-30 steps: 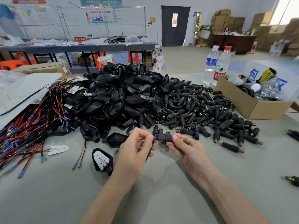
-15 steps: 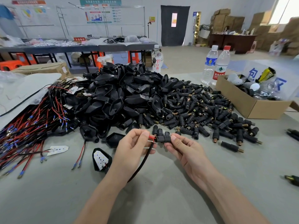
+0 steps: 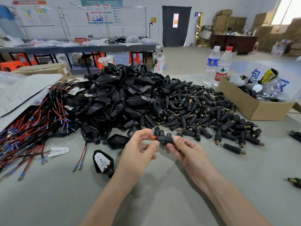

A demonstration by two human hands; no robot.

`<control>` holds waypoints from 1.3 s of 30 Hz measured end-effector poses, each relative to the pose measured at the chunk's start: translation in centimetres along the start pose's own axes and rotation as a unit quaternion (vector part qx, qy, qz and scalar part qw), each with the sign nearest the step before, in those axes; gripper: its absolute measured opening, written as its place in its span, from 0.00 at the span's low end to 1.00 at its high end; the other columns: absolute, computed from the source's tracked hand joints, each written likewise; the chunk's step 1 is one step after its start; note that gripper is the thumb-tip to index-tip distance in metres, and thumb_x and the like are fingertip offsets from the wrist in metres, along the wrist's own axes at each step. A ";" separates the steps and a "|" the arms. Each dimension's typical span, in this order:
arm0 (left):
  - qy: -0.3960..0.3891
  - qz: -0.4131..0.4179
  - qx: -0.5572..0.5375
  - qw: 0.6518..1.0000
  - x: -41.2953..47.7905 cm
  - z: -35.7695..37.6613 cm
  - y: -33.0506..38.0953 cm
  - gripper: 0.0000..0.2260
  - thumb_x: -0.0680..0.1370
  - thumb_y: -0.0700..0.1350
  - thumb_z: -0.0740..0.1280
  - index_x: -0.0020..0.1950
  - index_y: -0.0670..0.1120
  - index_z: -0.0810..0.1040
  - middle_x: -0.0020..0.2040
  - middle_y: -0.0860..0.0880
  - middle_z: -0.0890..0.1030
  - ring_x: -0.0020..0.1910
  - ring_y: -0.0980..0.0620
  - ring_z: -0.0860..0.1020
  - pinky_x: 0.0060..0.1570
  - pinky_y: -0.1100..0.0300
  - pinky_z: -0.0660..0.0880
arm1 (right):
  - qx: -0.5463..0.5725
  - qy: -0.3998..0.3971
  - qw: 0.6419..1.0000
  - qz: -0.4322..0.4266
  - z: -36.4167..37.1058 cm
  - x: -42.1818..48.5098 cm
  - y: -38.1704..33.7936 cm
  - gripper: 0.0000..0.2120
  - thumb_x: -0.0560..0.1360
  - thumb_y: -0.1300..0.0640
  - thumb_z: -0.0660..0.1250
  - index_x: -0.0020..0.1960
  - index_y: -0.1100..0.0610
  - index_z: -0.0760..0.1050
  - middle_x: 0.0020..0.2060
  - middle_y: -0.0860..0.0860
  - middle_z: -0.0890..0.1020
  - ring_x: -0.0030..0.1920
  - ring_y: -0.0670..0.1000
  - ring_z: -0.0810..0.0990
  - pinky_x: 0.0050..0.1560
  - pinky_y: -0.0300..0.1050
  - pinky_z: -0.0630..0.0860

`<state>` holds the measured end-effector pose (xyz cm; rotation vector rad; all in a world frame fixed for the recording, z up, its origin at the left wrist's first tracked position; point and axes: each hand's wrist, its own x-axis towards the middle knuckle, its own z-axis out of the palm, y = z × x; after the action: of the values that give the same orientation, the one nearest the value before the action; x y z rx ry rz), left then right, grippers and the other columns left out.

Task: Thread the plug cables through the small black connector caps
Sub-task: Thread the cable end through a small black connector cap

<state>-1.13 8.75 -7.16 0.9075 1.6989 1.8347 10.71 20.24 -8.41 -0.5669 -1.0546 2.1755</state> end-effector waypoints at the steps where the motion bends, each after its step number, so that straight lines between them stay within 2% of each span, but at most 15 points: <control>1: 0.001 0.001 0.013 1.000 0.0 0.1 -0.1 0.12 0.79 0.38 0.70 0.58 0.51 0.76 0.51 0.53 0.82 0.39 0.55 0.82 0.37 0.66 0.78 | 0.000 -0.001 1.000 -0.001 0.0 0.0 0.0 0.08 0.71 0.58 0.70 0.44 0.59 0.87 0.44 0.58 0.87 0.42 0.47 0.85 0.45 0.34 0.80; 5: 0.031 0.029 0.103 0.994 0.0 0.0 -0.8 0.13 0.80 0.40 0.69 0.53 0.60 0.76 0.45 0.58 0.81 0.35 0.58 0.79 0.38 0.63 0.79 | 0.011 0.002 1.000 0.005 0.2 -0.1 0.1 0.08 0.71 0.59 0.71 0.44 0.61 0.87 0.44 0.59 0.86 0.41 0.47 0.86 0.44 0.33 0.80; 8: 0.050 0.072 0.175 0.981 -0.2 -0.1 -1.3 0.15 0.80 0.43 0.68 0.52 0.67 0.75 0.46 0.61 0.80 0.42 0.57 0.80 0.43 0.64 0.78 | 0.020 0.017 1.000 0.010 0.4 -0.2 0.3 0.08 0.71 0.60 0.71 0.43 0.63 0.86 0.43 0.59 0.86 0.40 0.48 0.86 0.42 0.33 0.80; 11: 0.051 0.100 0.186 0.976 -0.4 -0.1 -1.4 0.20 0.81 0.44 0.67 0.51 0.73 0.75 0.46 0.63 0.81 0.46 0.59 0.80 0.44 0.70 0.74 | 0.024 0.022 0.999 0.014 0.5 -0.3 0.3 0.08 0.75 0.62 0.69 0.49 0.67 0.83 0.42 0.59 0.86 0.40 0.48 0.86 0.42 0.33 0.80; 13: 0.051 0.124 0.197 0.971 -0.4 -0.2 -1.6 0.19 0.81 0.43 0.67 0.51 0.71 0.77 0.47 0.61 0.81 0.47 0.58 0.80 0.45 0.69 0.74 | 0.029 0.024 0.999 0.019 0.5 -0.3 0.2 0.09 0.76 0.62 0.68 0.51 0.68 0.82 0.43 0.60 0.86 0.40 0.48 0.86 0.42 0.33 0.80; 17: 0.053 0.177 0.231 0.955 -0.5 -0.1 -1.7 0.12 0.81 0.39 0.66 0.57 0.56 0.82 0.49 0.58 0.81 0.48 0.55 0.80 0.47 0.66 0.75 | 0.039 0.024 0.999 0.024 0.4 -0.4 0.0 0.09 0.75 0.62 0.69 0.51 0.68 0.82 0.42 0.60 0.86 0.39 0.48 0.86 0.41 0.33 0.80; 18: 0.054 0.176 0.229 0.956 -0.5 -0.1 -1.7 0.13 0.81 0.39 0.66 0.57 0.56 0.81 0.49 0.59 0.81 0.48 0.56 0.80 0.47 0.67 0.75 | 0.039 0.023 0.999 0.022 0.4 -0.4 0.0 0.09 0.75 0.62 0.69 0.50 0.67 0.82 0.42 0.60 0.86 0.39 0.48 0.86 0.41 0.33 0.80; 20: 0.060 0.142 0.209 0.966 -0.3 -0.1 -1.6 0.15 0.81 0.42 0.67 0.57 0.64 0.78 0.49 0.61 0.81 0.49 0.59 0.80 0.49 0.68 0.75 | 0.034 0.020 0.999 0.019 0.4 -0.4 0.0 0.10 0.72 0.60 0.70 0.48 0.67 0.83 0.42 0.60 0.86 0.40 0.48 0.86 0.42 0.34 0.80; 22: 0.070 0.084 0.172 0.979 -0.1 -0.2 -1.7 0.16 0.81 0.45 0.67 0.56 0.68 0.74 0.50 0.61 0.82 0.49 0.59 0.81 0.54 0.62 0.78 | 0.027 0.017 0.999 0.018 0.5 -0.4 0.1 0.10 0.70 0.59 0.71 0.45 0.66 0.84 0.42 0.60 0.86 0.40 0.48 0.86 0.42 0.34 0.80; 25: 0.082 0.051 0.132 0.987 0.2 -0.1 -1.9 0.11 0.80 0.46 0.69 0.54 0.64 0.76 0.51 0.64 0.82 0.50 0.57 0.82 0.55 0.51 0.80 | 0.024 0.010 1.000 0.016 0.4 -0.4 0.2 0.09 0.71 0.58 0.71 0.42 0.64 0.86 0.42 0.59 0.86 0.40 0.48 0.86 0.44 0.34 0.80; 29: 0.081 0.053 0.113 0.989 0.3 -0.1 -1.9 0.09 0.79 0.45 0.69 0.51 0.61 0.78 0.49 0.64 0.83 0.49 0.59 0.82 0.55 0.51 0.80 | 0.021 0.008 1.000 0.017 0.5 -0.3 0.2 0.09 0.72 0.58 0.71 0.41 0.63 0.86 0.42 0.59 0.86 0.41 0.48 0.86 0.44 0.34 0.80; 32: 0.082 0.063 0.143 0.984 0.2 -0.3 -2.1 0.10 0.79 0.46 0.69 0.49 0.63 0.77 0.47 0.63 0.83 0.47 0.59 0.82 0.51 0.54 0.80 | 0.019 0.006 1.000 0.021 0.5 -0.3 0.3 0.09 0.72 0.58 0.71 0.43 0.64 0.86 0.43 0.59 0.86 0.41 0.48 0.86 0.44 0.33 0.80; 34: 0.079 0.068 0.169 0.980 0.1 -0.4 -2.1 0.09 0.79 0.48 0.69 0.49 0.65 0.76 0.43 0.61 0.83 0.40 0.56 0.82 0.43 0.54 0.81 | 0.022 0.008 0.999 0.023 0.4 -0.3 0.2 0.10 0.72 0.58 0.71 0.45 0.65 0.85 0.43 0.59 0.86 0.41 0.48 0.86 0.43 0.34 0.80; 36: 0.071 0.074 0.176 0.979 0.0 -0.5 -2.1 0.07 0.80 0.49 0.68 0.49 0.63 0.76 0.39 0.54 0.83 0.35 0.49 0.80 0.39 0.50 0.79 | 0.027 0.009 0.999 0.024 0.4 -0.3 0.2 0.12 0.72 0.59 0.71 0.48 0.67 0.84 0.44 0.60 0.85 0.41 0.48 0.86 0.43 0.34 0.80; 39: 0.055 0.081 0.189 0.977 -0.2 -0.7 -2.1 0.05 0.80 0.48 0.67 0.47 0.59 0.76 0.35 0.46 0.80 0.35 0.42 0.78 0.37 0.43 0.78 | 0.024 0.012 0.999 0.019 0.3 -0.3 0.3 0.17 0.71 0.58 0.71 0.53 0.71 0.80 0.44 0.61 0.85 0.41 0.48 0.85 0.43 0.34 0.80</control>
<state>-1.71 8.33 -9.27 1.1423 2.1482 1.7164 10.63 19.77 -8.44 -0.5928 -0.9847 2.2153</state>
